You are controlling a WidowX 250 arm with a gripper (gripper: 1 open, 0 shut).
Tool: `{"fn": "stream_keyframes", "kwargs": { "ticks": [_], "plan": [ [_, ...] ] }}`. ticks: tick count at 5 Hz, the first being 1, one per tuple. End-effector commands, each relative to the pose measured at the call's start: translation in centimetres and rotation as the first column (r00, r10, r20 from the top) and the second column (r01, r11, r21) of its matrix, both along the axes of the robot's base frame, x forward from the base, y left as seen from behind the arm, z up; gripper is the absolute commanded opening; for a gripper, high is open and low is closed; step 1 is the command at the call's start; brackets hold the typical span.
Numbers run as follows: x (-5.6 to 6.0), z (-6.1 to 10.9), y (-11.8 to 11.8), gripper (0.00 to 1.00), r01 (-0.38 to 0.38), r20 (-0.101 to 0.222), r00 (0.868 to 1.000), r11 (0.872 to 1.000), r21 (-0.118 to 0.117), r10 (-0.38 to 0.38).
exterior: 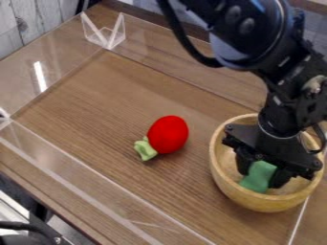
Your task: Remove the green stick from the brown bowl and put it on the table
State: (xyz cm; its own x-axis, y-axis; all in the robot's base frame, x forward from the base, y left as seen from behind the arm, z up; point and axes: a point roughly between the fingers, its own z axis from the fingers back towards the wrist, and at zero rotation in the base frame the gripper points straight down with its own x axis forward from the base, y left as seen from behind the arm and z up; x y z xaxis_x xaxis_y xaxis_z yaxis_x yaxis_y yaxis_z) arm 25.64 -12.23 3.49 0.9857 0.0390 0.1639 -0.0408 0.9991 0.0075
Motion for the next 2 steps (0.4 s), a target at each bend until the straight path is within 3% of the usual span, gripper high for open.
{"fn": "stream_keyframes", "kwargs": {
  "ticks": [1, 2],
  "plan": [
    [-0.06, 0.29, 0.33, 0.00, 0.020, 0.001, 1.000, 1.000, 0.005, -0.020],
    [-0.08, -0.46, 0.45, 0.00, -0.028, -0.002, 1.000, 1.000, 0.010, 0.028]
  ]
}}
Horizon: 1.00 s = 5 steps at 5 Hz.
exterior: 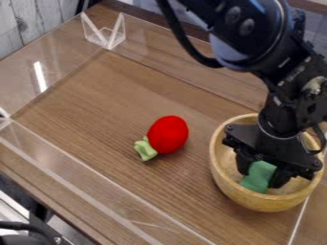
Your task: Remove the green stick from the brown bowl and put it on the table
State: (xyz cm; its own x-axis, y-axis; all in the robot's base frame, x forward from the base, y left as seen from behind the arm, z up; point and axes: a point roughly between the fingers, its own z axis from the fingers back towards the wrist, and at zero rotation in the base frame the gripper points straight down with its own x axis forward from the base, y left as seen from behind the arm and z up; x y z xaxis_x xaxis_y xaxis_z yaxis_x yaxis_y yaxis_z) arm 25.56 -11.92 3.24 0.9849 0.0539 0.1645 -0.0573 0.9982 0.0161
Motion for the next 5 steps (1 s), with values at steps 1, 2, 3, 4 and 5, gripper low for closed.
{"fn": "stream_keyframes", "kwargs": {
  "ticks": [1, 2, 3, 4, 5],
  "plan": [
    [0.0, -1.0, 0.3, 0.00, -0.059, -0.005, 0.998, 0.998, 0.006, 0.059],
    [0.4, -1.6, -0.4, 0.00, -0.125, -0.008, 0.992, 0.992, 0.010, 0.125],
    [0.8, -2.2, -1.1, 0.00, -0.184, -0.011, 0.983, 0.983, 0.014, 0.185],
    [1.0, -2.7, -1.7, 0.00, -0.232, -0.018, 0.972, 0.972, 0.021, 0.233],
    [0.0, -2.8, -1.9, 0.00, -0.258, -0.025, 0.966, 0.966, 0.025, 0.259]
  ]
}}
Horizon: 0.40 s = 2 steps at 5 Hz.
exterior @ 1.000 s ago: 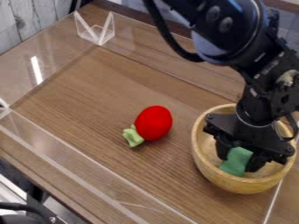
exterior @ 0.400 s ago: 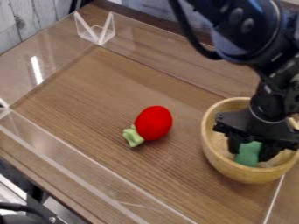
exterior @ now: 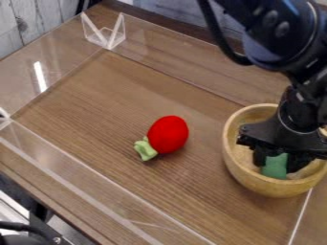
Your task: Remove the green stick from the brown bowl and put it on the table
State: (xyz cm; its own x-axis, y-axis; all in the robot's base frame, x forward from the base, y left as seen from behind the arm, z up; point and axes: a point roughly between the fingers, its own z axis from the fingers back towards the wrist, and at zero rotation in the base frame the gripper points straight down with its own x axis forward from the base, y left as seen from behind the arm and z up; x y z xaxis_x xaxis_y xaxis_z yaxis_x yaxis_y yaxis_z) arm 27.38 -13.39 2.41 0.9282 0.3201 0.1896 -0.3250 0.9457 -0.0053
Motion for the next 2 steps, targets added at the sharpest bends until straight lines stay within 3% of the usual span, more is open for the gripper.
{"fn": "stream_keyframes", "kwargs": {
  "ticks": [1, 2],
  "plan": [
    [-2.8, -1.9, -0.5, 0.00, -0.008, -0.070, 0.998, 0.999, 0.031, 0.010],
    [-3.3, -1.2, 0.6, 0.00, 0.021, -0.077, 0.997, 0.999, 0.033, -0.018]
  ]
}}
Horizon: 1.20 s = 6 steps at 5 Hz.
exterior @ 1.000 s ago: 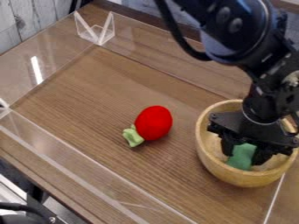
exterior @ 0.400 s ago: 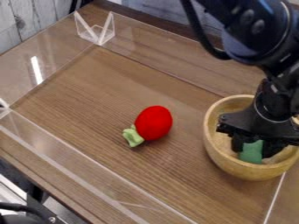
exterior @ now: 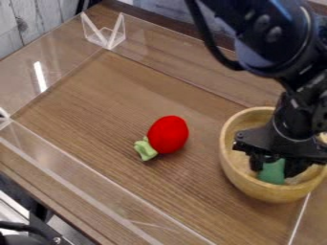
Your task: Remove the green stick from the brown bowl and put it on the table
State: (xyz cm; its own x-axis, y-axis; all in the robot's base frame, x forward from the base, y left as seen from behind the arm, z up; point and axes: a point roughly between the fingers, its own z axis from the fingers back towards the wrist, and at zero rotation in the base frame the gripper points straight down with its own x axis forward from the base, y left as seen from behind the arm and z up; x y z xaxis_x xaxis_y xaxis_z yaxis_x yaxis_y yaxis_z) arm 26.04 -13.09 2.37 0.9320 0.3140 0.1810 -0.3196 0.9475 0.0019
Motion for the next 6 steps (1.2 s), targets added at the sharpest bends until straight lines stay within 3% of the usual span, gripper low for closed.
{"fn": "stream_keyframes", "kwargs": {
  "ticks": [1, 3, 5, 6],
  "plan": [
    [-2.2, -0.7, 1.4, 0.00, 0.028, -0.073, 0.997, 0.999, 0.034, -0.026],
    [-2.2, 1.8, 1.9, 0.00, -0.001, -0.025, 1.000, 1.000, 0.002, 0.001],
    [-2.5, 2.6, 2.1, 0.00, -0.046, -0.015, 0.999, 0.999, -0.005, 0.046],
    [-2.6, 2.7, 1.6, 0.00, -0.106, -0.011, 0.994, 0.994, -0.008, 0.105]
  ]
}}
